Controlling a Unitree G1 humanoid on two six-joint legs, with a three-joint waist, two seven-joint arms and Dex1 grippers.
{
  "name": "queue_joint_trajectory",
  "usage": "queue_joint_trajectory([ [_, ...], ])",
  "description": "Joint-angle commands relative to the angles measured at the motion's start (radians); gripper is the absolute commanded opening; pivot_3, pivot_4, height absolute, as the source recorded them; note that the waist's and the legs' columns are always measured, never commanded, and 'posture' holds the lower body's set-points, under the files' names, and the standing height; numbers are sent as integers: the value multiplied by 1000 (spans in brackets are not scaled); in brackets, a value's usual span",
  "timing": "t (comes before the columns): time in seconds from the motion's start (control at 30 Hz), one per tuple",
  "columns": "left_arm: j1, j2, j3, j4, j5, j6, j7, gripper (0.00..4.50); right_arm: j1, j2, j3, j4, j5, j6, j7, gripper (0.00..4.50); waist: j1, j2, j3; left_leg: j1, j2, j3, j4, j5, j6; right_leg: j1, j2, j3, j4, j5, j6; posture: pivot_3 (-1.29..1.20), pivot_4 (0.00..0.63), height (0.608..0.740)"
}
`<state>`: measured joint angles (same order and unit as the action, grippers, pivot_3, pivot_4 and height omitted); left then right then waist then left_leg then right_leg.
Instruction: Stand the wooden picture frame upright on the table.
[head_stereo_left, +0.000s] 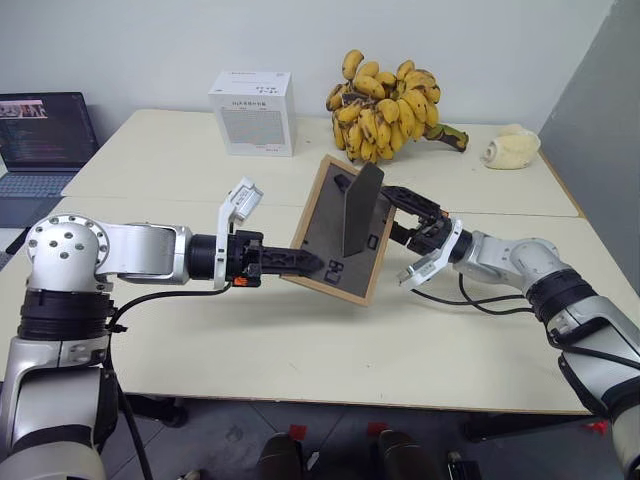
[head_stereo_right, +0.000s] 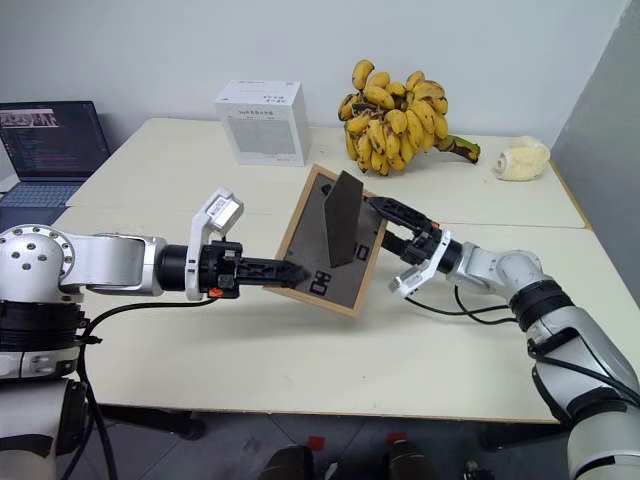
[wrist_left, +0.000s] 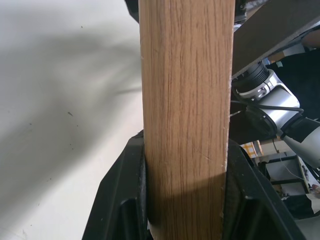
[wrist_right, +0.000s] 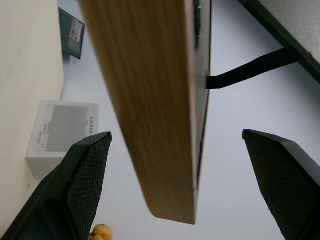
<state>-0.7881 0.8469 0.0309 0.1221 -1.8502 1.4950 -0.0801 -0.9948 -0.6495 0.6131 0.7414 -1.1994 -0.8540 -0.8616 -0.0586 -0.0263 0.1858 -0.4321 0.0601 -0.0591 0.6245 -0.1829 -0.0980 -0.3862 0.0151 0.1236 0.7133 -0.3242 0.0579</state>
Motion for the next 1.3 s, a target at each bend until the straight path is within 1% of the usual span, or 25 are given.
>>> queue_joint_trajectory([
  [0.03, -28, 40, -13, -26, -85, -46, 0, 1295, -34, 2, 16, -18, -21, 14, -45, 4385, 0, 0, 0, 0, 0, 0, 0, 0, 0, 0, 0, 0, 0, 0, 0, 0, 150, 740],
  [0.27, -27, 70, -52, -37, -122, -80, 1, 1295, -56, -3, 34, 4, -31, 11, -72, 4385, 0, 0, 0, 0, 0, 0, 0, 0, 0, 0, 0, 0, 0, 0, 0, 0, 150, 740],
  [0.37, -27, 74, -61, -42, -122, -89, -5, 1295, -59, -4, 40, 8, -31, 7, -76, 3924, 1, 0, 0, 0, 0, 0, 0, 0, 0, 0, 0, 0, 0, 0, 0, 0, 150, 740],
  [0.5, -29, 77, -67, -43, -122, -93, -11, 1295, -62, -5, 42, 8, -29, 1, -78, 2955, 0, 0, 0, 0, 0, 0, 0, 0, 0, 0, 0, 0, 0, 0, 0, 0, 150, 740],
  [0.7, -32, 83, -72, -44, -122, -93, -20, 1295, -63, -8, 44, 5, -27, -3, -81, 1636, 1, 0, 0, 0, 0, 0, 0, 0, 0, 0, 0, 0, 0, 0, 0, 0, 150, 740],
  [0.8, -37, 85, -76, -38, -122, -94, -28, 1295, -65, -9, 46, 3, -27, -3, -87, 1397, 0, 0, 0, 0, 0, 0, 0, 0, 0, 0, 0, 0, 0, 0, 0, 0, 150, 740],
  [0.87, -38, 88, -78, -37, -122, -93, -34, 1295, -66, -10, 48, -2, -28, -5, -94, 1318, 1, 0, 0, 0, 0, 0, 0, 0, 0, 0, 0, 0, 0, 0, 0, 0, 150, 740],
  [1.3, -26, 87, -79, -74, -108, -122, -34, 1295, -60, -21, 45, -21, -23, -4, -80, 1296, 1, 0, 0, 0, 0, 0, 0, 0, 0, 0, 0, 0, 0, 0, 0, 0, 150, 740],
])
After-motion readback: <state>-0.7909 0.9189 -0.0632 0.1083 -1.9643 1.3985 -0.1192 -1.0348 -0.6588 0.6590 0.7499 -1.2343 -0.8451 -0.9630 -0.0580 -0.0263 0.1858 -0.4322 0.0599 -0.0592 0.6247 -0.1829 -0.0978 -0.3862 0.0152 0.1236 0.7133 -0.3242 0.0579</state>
